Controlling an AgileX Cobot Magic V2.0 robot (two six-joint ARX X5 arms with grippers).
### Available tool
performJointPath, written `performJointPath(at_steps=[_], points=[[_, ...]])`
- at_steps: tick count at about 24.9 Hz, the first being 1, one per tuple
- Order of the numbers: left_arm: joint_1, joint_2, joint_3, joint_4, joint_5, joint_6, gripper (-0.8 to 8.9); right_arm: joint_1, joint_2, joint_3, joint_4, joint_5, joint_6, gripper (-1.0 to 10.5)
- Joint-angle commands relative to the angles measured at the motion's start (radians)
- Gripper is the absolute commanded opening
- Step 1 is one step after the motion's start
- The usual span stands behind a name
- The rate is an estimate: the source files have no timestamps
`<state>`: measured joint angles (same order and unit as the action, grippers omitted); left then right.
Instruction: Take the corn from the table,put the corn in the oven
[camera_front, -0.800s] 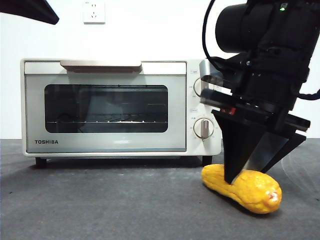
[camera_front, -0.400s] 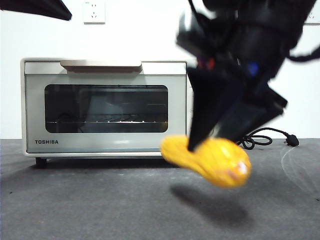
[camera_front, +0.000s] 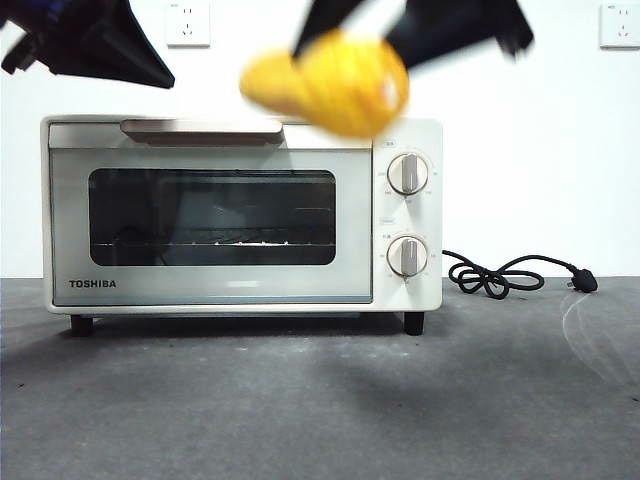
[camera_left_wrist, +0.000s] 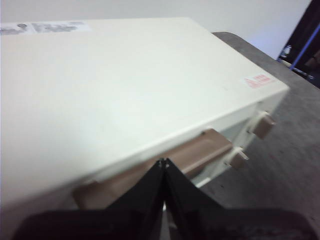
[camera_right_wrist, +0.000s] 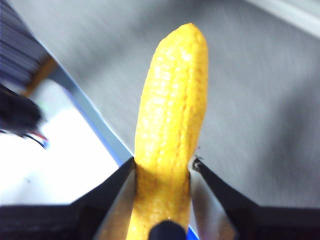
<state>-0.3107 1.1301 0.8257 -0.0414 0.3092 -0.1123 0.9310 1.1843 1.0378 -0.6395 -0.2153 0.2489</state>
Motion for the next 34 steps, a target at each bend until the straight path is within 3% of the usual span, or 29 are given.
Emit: performJointPath(at_steps=[1, 8, 23, 34], points=[[-0.003, 0.019, 0.001, 0.028, -0.016, 0.012, -0.05, 0.021, -0.02, 0.04, -0.018, 0.035, 0.013, -0.1], [-0.003, 0.032, 0.001, 0.035, -0.023, 0.012, -0.05, 0.047, -0.038, 0.154, -0.111, 0.113, -0.001, -0.1], [-0.003, 0.098, 0.001, 0.012, -0.022, 0.013, -0.06, 0.051, -0.039, 0.233, -0.166, 0.119, -0.034, -0.1], [-0.003, 0.108, 0.001, -0.204, -0.022, 0.014, -0.05, 0.051, -0.039, 0.233, -0.196, 0.162, -0.044, -0.1]])
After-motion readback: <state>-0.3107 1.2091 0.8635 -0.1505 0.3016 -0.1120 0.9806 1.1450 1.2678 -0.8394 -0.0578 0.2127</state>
